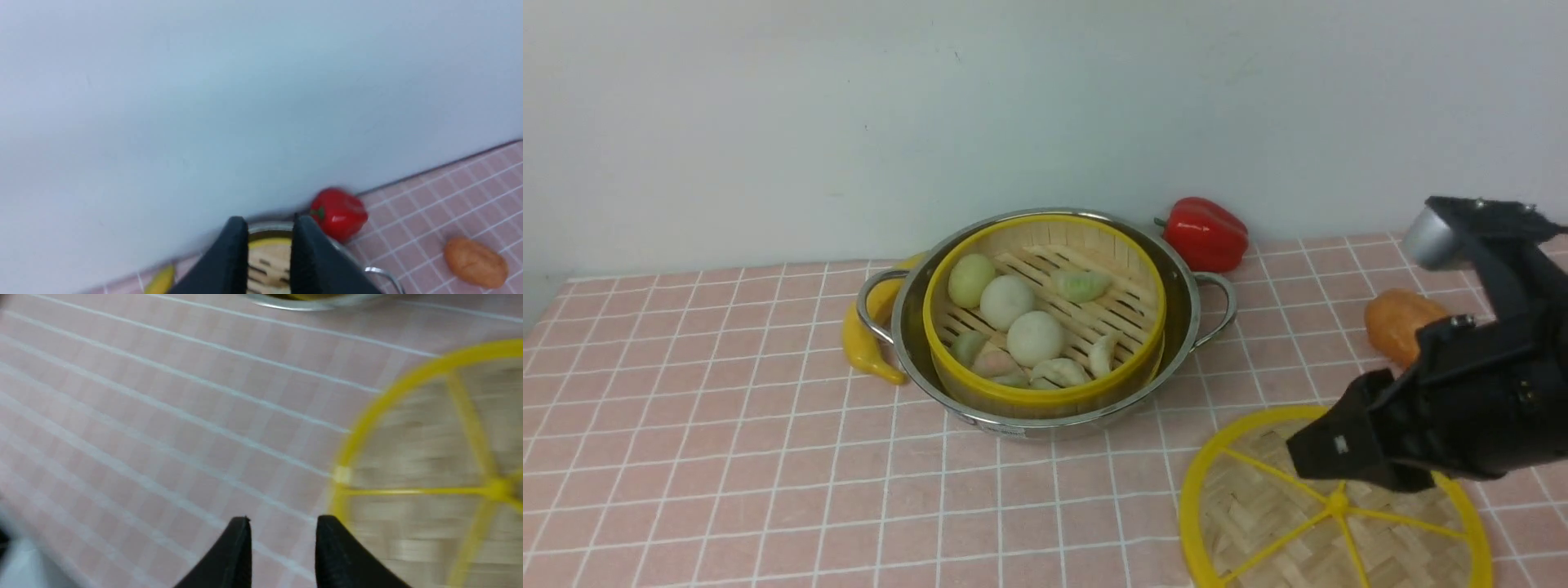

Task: Place the steamer in the pot on the pink tablecloth, and put the lid on the steamer.
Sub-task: 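Move the gripper down to the bamboo steamer lid and grasp its center knob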

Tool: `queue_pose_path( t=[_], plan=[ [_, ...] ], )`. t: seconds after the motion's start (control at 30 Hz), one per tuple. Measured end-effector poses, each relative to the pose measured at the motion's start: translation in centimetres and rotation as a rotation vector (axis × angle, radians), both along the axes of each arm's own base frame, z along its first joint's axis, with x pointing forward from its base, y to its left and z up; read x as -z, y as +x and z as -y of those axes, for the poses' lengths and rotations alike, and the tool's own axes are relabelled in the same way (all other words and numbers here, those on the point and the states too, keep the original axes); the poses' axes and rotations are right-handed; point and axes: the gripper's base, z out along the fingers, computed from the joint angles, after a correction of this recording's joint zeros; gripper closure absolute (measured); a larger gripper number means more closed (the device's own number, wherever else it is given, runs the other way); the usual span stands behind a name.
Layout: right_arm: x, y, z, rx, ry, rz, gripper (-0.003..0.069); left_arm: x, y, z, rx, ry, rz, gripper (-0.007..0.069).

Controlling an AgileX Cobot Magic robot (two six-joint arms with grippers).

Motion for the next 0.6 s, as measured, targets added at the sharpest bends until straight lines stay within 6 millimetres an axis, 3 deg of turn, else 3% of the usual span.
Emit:
queue_pose_path(
  t=[0.1,0.13,0.3,0.37,0.4,0.47,0.6],
  plan=[
    [0.4,1.7,0.4,0.057,-0.109,0.007,0.0419,-2.6,-3.4,-0.6,0.026,0.028,0.087,0.0539],
    [0.5,2.9,0.5,0.087,-0.172,0.013,0.0419,-3.6,-5.6,-1.0,0.046,0.057,0.125,0.0574],
    [1.9,5.2,0.3,0.116,-0.265,-0.025,0.0419,-3.7,-10.3,-1.8,0.097,0.139,0.141,0.0646],
    [3.6,5.9,0.1,0.112,-0.299,-0.087,0.0419,-1.5,-12.9,-2.2,0.13,0.184,0.08,0.0648],
    [3.7,5.9,0.0,0.113,-0.301,-0.091,0.0419,-1.7,-13.3,-2.3,0.13,0.185,0.094,0.0648],
    [4.8,6.3,-0.2,0.109,-0.317,-0.126,0.0419,0.6,-14.7,-2.6,0.136,0.202,0.073,0.0648],
    [6.7,7.0,-0.5,0.106,-0.34,-0.186,0.0419,5.9,-18.5,-3.6,0.07,0.164,0.207,0.0648]
  ],
)
